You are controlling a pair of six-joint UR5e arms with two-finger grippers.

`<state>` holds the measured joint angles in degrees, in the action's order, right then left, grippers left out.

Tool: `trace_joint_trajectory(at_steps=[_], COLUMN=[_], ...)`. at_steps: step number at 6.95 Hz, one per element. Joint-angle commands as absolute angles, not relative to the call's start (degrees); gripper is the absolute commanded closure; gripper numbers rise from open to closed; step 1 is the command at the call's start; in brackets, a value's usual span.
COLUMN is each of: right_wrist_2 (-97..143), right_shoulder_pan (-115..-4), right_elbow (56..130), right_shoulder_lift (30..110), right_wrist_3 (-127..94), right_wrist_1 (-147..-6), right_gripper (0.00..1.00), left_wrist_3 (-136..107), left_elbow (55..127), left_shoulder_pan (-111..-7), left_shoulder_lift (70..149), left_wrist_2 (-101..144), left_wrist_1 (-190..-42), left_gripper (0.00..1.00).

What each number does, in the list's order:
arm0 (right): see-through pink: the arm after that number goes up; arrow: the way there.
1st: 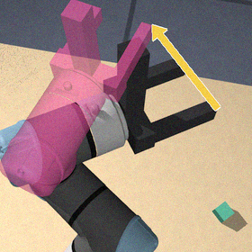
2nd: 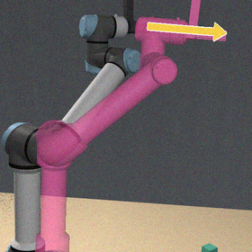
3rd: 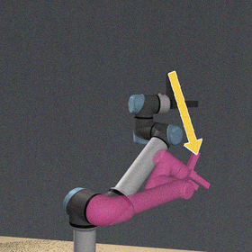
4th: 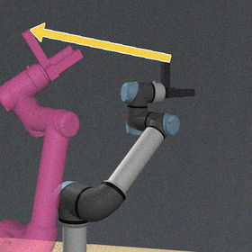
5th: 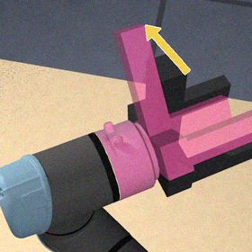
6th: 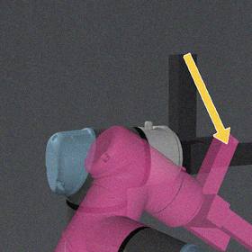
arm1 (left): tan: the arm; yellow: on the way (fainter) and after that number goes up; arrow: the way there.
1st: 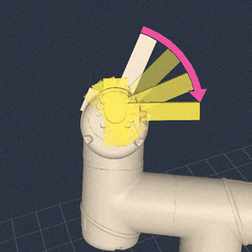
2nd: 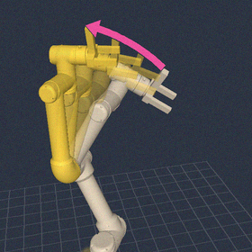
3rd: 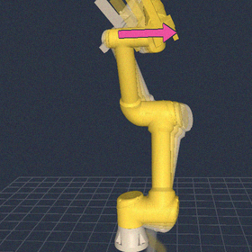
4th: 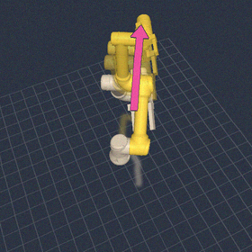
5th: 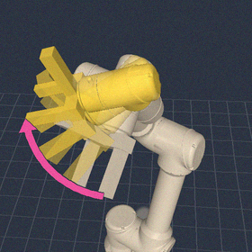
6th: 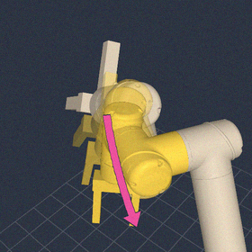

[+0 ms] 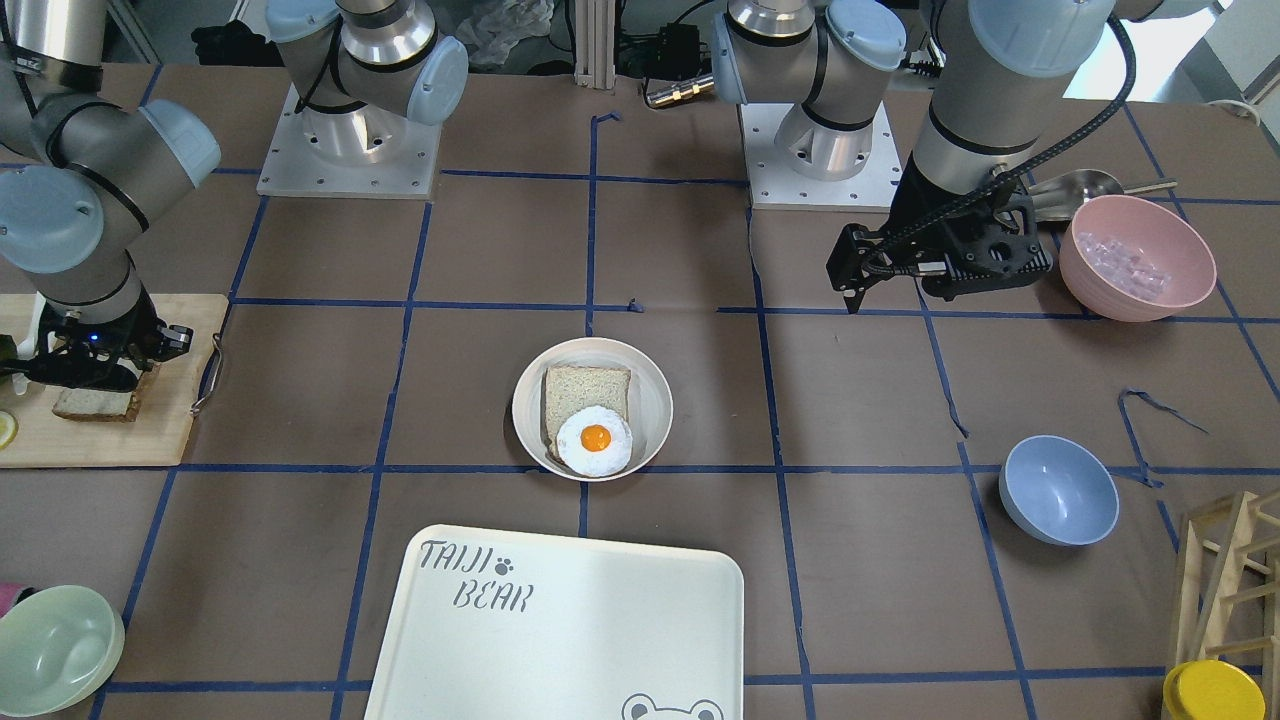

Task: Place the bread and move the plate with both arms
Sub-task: 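Close the right gripper on the bread slice edge and lift it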

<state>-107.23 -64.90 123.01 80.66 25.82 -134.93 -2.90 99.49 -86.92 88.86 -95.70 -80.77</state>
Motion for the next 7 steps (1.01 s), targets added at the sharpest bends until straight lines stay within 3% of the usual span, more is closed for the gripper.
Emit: trace_joint_trajectory(at_steps=[1, 4, 7], right_wrist_2=[-106.9, -104.9, -103.4], right_shoulder_pan=[-65.4, -67.8, -79.6], right_elbow=[120.4, 112.3, 104.6], right_shoulder_lift=[84.1, 89.3, 89.6], right_wrist_3=[23.6, 13.3, -1.9], right_wrist_1=[-128.5, -110.5, -100.1], right_gripper=[1.00, 1.00, 1.00], left_wrist_3=[-2.9, -2.9, -2.9], left_elbow=[99.5, 99.9, 100.9], left_shoulder_pan=[-86.8, -86.9, -86.9], left_shoulder_lift=[88.9, 88.9, 88.6], left_wrist_2=[-95.7, -95.7, -95.6], left_wrist_1=[-80.8, -80.8, -80.6], left_gripper=[0.00, 0.00, 0.00])
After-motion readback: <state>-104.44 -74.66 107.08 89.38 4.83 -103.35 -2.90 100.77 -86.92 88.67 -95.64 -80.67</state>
